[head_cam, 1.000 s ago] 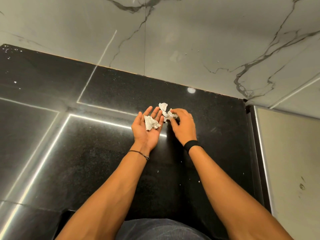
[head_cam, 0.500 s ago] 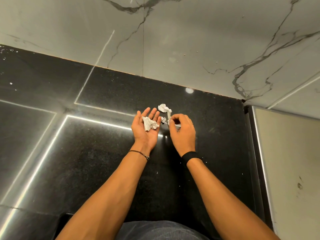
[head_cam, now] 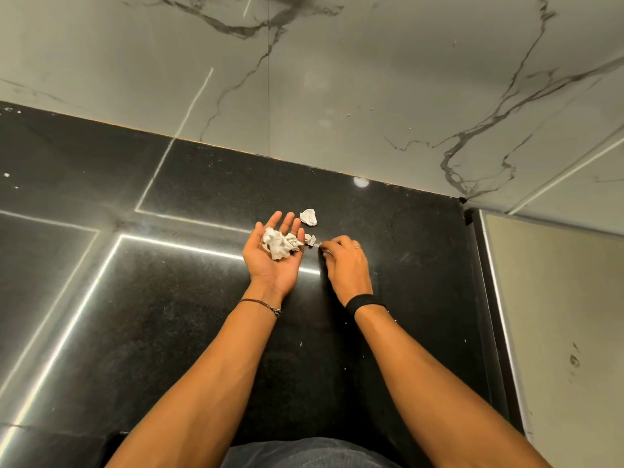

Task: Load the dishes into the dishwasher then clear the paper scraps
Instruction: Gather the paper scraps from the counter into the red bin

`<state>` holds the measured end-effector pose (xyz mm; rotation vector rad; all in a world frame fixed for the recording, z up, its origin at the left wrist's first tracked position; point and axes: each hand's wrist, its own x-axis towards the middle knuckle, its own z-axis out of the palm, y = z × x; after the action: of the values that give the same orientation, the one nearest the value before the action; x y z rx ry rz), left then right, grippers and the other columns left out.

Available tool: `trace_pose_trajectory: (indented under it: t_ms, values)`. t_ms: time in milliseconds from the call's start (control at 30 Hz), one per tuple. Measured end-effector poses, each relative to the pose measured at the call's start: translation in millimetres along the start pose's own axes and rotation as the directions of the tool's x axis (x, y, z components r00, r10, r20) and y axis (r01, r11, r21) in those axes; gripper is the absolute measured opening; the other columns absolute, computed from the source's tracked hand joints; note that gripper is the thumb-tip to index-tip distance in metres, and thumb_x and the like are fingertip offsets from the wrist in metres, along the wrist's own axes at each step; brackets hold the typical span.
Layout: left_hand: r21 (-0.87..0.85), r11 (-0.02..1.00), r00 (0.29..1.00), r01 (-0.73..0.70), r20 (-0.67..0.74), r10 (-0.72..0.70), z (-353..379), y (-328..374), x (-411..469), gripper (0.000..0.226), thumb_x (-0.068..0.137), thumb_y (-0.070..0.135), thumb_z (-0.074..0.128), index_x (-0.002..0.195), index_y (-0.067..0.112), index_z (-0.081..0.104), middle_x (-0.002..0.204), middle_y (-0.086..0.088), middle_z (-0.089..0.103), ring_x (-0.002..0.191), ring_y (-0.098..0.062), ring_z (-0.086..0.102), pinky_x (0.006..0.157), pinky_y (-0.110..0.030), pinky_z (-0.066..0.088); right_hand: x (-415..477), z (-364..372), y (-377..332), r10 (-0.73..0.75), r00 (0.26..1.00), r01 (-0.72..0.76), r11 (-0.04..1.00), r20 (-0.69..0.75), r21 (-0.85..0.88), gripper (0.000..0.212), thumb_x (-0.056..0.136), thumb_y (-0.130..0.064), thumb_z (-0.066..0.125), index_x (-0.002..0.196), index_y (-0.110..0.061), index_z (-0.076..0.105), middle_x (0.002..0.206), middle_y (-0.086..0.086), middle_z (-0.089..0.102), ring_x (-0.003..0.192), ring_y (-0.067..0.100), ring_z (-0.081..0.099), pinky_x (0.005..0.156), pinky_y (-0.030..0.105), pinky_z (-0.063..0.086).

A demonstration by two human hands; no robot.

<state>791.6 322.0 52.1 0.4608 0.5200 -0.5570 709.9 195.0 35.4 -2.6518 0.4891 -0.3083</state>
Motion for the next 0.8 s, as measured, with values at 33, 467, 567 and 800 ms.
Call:
trace_pose_trajectory:
  t_ms: [33, 467, 567, 800]
  values:
    - [0.009, 1.0, 1.0, -0.002, 0.002, 0.002, 0.0, 0.0, -0.2, 0.044, 0.106, 0.037, 0.042, 0.129, 0.006, 0.064, 0.128, -0.018, 0.068, 0.117, -0.031, 0.066, 0.107, -0.041, 0.049, -0.9, -1.7, -1.0, 0.026, 0.999, -0.025, 0.999, -0.022, 0.036, 0.014, 0.094, -0.007, 0.064, 0.103, -0.007, 0.075, 0.1, 0.01, 0.066, 0.093, 0.03, 0.061, 0.084, 0.038, 0.049]
    - [-0.103, 0.994, 0.995, 0.04, 0.091, -0.031, 2.0, -6.4, 1.2, 0.045, 0.106, 0.035, 0.041, 0.133, 0.006, 0.062, 0.135, -0.02, 0.064, 0.125, -0.037, 0.062, 0.11, -0.051, 0.046, 10.8, -30.8, -62.3, 0.254, 0.948, -0.06, 0.731, -0.19, 0.68, 0.008, 0.097, -0.018, 0.067, 0.098, -0.018, 0.075, 0.101, -0.004, 0.071, 0.089, 0.002, 0.064, 0.075, 0.014, 0.048]
    - [-0.11, 0.994, 0.996, 0.017, 0.085, -0.008, -1.5, -0.2, 0.8, 0.044, 0.106, 0.033, 0.039, 0.133, 0.007, 0.062, 0.131, -0.018, 0.066, 0.119, -0.033, 0.064, 0.099, -0.044, 0.052, 23.5, -16.4, -34.8, 0.272, 0.958, -0.175, 0.808, -0.094, 0.562, 0.017, 0.094, -0.015, 0.068, 0.111, -0.015, 0.074, 0.108, 0.001, 0.067, 0.088, 0.003, 0.062, 0.08, 0.019, 0.053]
    - [-0.095, 0.995, 0.999, -0.041, 0.03, 0.044, -6.1, 14.0, 6.3, 0.046, 0.106, 0.037, 0.038, 0.132, 0.007, 0.063, 0.136, -0.018, 0.064, 0.126, -0.033, 0.061, 0.1, -0.043, 0.052, 21.0, 19.1, -12.9, -0.023, 0.999, 0.018, 0.991, 0.04, 0.131, 0.02, 0.09, -0.01, 0.069, 0.109, -0.013, 0.075, 0.102, 0.007, 0.067, 0.094, 0.03, 0.063, 0.085, 0.028, 0.043]
